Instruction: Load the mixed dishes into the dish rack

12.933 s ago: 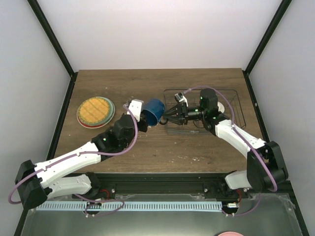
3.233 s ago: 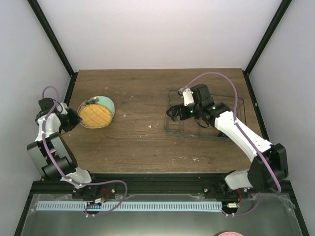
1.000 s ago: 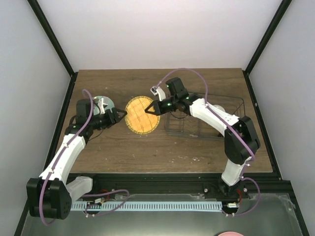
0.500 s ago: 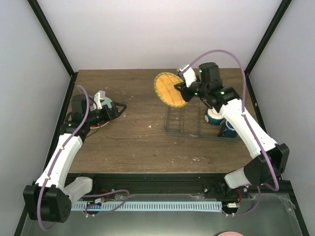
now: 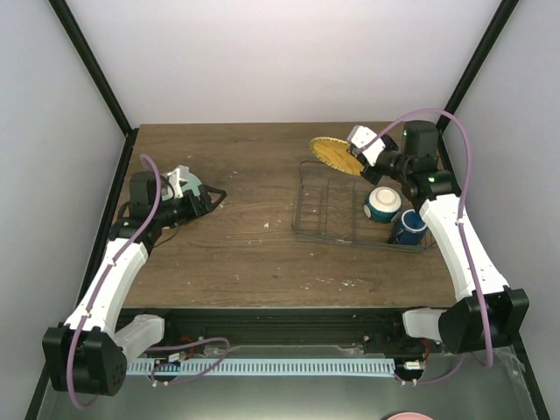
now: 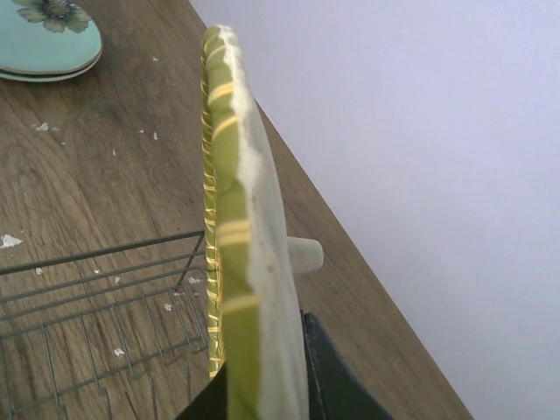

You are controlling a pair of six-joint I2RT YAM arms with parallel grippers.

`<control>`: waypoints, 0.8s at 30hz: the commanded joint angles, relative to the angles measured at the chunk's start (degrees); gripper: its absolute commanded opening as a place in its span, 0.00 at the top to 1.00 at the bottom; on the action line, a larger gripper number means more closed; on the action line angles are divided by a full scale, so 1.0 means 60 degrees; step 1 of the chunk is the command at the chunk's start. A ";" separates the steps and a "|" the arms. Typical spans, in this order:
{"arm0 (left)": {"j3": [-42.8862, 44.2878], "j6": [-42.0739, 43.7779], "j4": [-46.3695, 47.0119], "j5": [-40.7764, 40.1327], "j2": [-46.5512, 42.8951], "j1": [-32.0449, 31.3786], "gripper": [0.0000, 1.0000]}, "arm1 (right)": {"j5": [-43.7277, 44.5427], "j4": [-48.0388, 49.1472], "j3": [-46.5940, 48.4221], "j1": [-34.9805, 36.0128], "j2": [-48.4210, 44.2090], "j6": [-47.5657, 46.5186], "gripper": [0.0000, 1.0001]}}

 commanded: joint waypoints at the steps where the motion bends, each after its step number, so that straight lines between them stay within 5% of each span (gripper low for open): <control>1: -0.0177 0.0060 -0.0008 0.0059 -0.0216 -0.0030 0.02 | -0.0991 -0.0274 0.0584 -0.0355 0.0413 -0.1630 0.99; 24: -0.0073 0.0065 -0.0206 -0.0129 -0.0024 -0.0025 0.01 | -0.0116 0.1237 -0.1329 -0.0503 0.1059 -0.2998 0.99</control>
